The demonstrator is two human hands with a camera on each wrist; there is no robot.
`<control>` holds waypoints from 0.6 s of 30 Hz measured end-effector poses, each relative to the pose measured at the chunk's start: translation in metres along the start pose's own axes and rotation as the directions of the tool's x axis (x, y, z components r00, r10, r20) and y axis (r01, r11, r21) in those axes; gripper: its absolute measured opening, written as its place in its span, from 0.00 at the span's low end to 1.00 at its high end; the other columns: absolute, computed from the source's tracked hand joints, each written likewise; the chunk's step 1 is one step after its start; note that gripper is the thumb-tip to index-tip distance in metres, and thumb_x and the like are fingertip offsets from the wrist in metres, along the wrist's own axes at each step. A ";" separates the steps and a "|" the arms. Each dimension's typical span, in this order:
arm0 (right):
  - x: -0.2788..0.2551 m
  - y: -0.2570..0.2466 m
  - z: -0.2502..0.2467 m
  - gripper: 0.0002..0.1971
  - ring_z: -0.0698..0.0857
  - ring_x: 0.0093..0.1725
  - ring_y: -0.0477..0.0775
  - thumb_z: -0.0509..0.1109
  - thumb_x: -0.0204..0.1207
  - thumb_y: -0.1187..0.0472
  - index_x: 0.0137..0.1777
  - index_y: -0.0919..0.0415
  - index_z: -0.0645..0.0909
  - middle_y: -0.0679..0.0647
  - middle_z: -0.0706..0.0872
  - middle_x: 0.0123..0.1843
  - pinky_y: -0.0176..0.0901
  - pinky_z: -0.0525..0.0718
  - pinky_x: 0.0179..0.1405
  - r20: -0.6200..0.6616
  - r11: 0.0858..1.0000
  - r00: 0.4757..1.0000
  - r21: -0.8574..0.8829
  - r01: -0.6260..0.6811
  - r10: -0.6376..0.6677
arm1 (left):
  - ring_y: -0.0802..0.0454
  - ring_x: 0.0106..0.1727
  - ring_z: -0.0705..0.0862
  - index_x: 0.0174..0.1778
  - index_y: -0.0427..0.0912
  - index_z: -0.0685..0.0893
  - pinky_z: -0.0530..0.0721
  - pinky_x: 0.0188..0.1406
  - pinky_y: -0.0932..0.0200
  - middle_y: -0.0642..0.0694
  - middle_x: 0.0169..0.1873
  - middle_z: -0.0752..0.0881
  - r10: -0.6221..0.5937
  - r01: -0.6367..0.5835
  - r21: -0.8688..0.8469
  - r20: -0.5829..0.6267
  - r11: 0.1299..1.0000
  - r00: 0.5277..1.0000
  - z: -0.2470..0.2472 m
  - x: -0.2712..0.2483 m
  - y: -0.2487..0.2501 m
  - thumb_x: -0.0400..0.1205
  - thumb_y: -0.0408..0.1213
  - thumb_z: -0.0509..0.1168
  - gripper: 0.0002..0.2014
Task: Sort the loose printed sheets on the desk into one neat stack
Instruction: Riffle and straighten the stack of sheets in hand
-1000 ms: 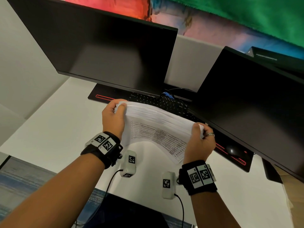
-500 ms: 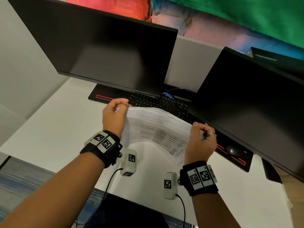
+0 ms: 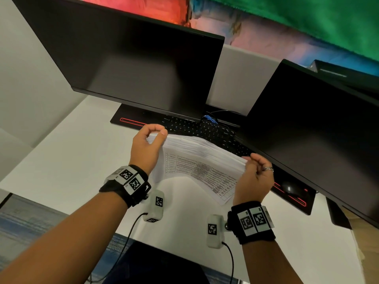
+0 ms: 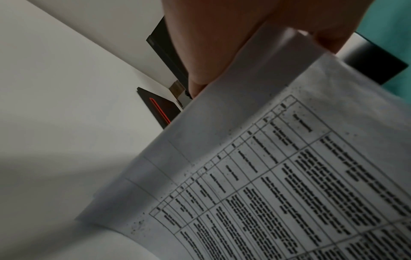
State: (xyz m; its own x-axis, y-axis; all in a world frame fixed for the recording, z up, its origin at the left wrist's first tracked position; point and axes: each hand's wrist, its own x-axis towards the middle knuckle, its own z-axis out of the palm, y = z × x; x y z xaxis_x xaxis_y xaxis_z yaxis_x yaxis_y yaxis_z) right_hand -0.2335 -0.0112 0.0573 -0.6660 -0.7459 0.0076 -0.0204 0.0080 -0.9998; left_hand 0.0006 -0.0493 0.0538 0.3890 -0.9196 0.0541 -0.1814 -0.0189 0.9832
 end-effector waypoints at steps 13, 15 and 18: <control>0.009 0.011 -0.025 0.17 0.91 0.51 0.53 0.82 0.68 0.69 0.50 0.52 0.83 0.49 0.89 0.48 0.34 0.89 0.35 0.349 0.990 0.928 -0.097 -0.104 0.132 | 0.56 0.41 0.89 0.45 0.46 0.87 0.84 0.38 0.65 0.50 0.40 0.89 -0.048 0.002 0.151 0.300 0.989 0.953 -0.027 0.004 -0.007 0.70 0.37 0.82 0.12; 0.011 0.006 -0.024 0.14 0.92 0.50 0.51 0.82 0.68 0.68 0.47 0.52 0.83 0.50 0.90 0.47 0.36 0.90 0.37 0.326 0.998 0.943 -0.036 -0.059 0.067 | 0.62 0.38 0.88 0.42 0.49 0.87 0.85 0.38 0.66 0.49 0.39 0.90 -0.012 -0.008 0.078 0.252 0.997 0.968 -0.023 0.002 -0.001 0.70 0.36 0.81 0.11; 0.003 0.004 -0.032 0.17 0.92 0.48 0.48 0.83 0.67 0.68 0.48 0.50 0.83 0.51 0.89 0.49 0.39 0.91 0.40 0.286 1.000 0.958 0.015 0.004 -0.008 | 0.64 0.40 0.87 0.46 0.48 0.85 0.85 0.38 0.70 0.49 0.43 0.88 0.059 -0.050 -0.045 0.242 0.998 0.969 -0.029 -0.007 0.002 0.68 0.37 0.83 0.16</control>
State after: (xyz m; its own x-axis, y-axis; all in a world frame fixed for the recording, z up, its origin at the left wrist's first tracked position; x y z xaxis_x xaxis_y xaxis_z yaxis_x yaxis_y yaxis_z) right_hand -0.2592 0.0076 0.0544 -0.4243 -0.9054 0.0097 -0.0117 -0.0052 -0.9999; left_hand 0.0239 -0.0315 0.0601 0.1479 -0.9866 0.0684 -0.1599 0.0444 0.9861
